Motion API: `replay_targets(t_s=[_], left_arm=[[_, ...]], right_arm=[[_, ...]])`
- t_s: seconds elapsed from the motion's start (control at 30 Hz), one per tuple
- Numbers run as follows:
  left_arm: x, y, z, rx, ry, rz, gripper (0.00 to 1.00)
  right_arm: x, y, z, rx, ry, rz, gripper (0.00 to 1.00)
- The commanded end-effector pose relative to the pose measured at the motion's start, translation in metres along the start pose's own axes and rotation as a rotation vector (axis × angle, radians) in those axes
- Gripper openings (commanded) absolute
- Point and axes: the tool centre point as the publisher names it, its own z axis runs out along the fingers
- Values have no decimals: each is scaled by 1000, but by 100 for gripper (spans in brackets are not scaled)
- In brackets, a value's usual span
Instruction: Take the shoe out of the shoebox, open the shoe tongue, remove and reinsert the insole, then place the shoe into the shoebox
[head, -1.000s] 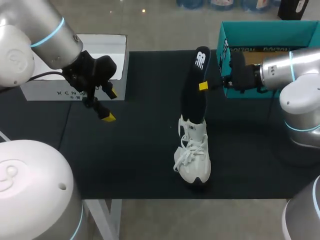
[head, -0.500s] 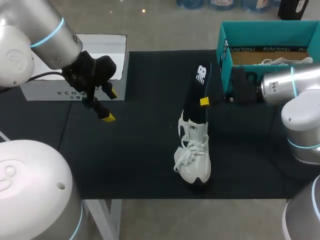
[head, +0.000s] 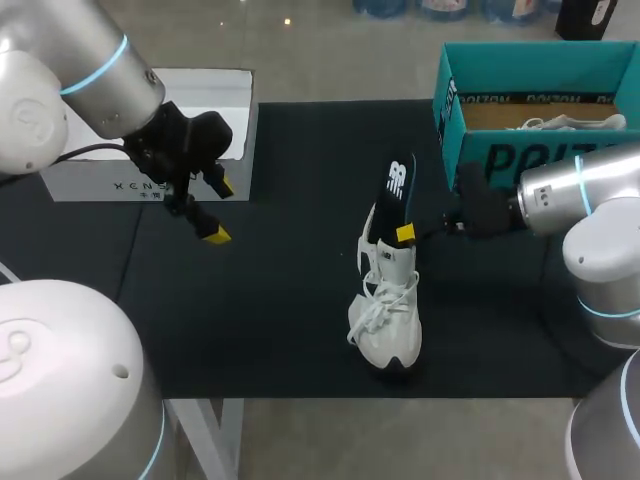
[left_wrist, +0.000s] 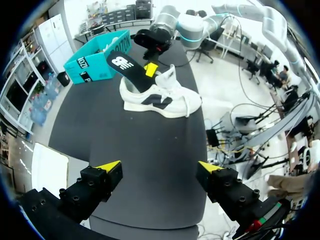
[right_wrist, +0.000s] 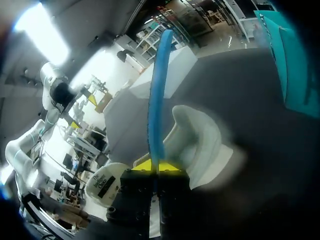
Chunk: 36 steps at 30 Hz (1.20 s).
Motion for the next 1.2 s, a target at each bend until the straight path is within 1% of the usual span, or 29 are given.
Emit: replay_targets(t_s=[0.03, 0.1, 0.17, 0.2, 0.23, 0.27, 0.43, 0.63, 0.67, 0.7, 0.73, 0.77, 0.8, 0.87, 1.0, 1.2], left_arm=[[0, 0, 0, -4, 0, -1, 100], [0, 0, 0, -4, 0, -1, 100], [0, 0, 0, -4, 0, -1, 100], [0, 0, 0, -4, 0, -1, 100], [0, 0, 0, -4, 0, -1, 100], [0, 0, 0, -4, 0, -1, 100], [0, 0, 0, -4, 0, -1, 100], [0, 0, 0, -4, 0, -1, 100], [0, 0, 0, -4, 0, -1, 100], [0, 0, 0, -4, 0, -1, 100], [0, 0, 0, -4, 0, -1, 100], [0, 0, 0, -4, 0, -1, 100], [0, 0, 0, -4, 0, -1, 100], [0, 0, 0, -4, 0, -1, 100], [0, 0, 0, -4, 0, -1, 100], [0, 0, 0, -4, 0, -1, 100]], right_arm=[[-3, -5, 21, 38, -17, 13, 0], [-4, -7, 25, 53, -24, 25, 0], [-4, -7, 27, 40, -24, 44, 0], [-5, -4, 26, 38, -26, 44, 25], [-5, -2, 25, 33, -27, 44, 45], [-4, 4, 23, 25, -33, 36, 100], [-3, 24, 15, 4, -52, -5, 100], [-5, 39, 7, -15, -71, -26, 100], [-5, 41, 7, -19, -72, -29, 82], [-6, 42, 6, -22, -72, -30, 60], [-6, 43, 6, -24, -73, -31, 34], [-6, 43, 6, -25, -75, -33, 13], [-6, 43, 6, -26, -76, -34, 0], [-7, 42, 5, -26, -80, -34, 0], [-8, 35, 6, -26, -82, -22, 0], [-5, 27, 8, -18, -80, -12, 0]])
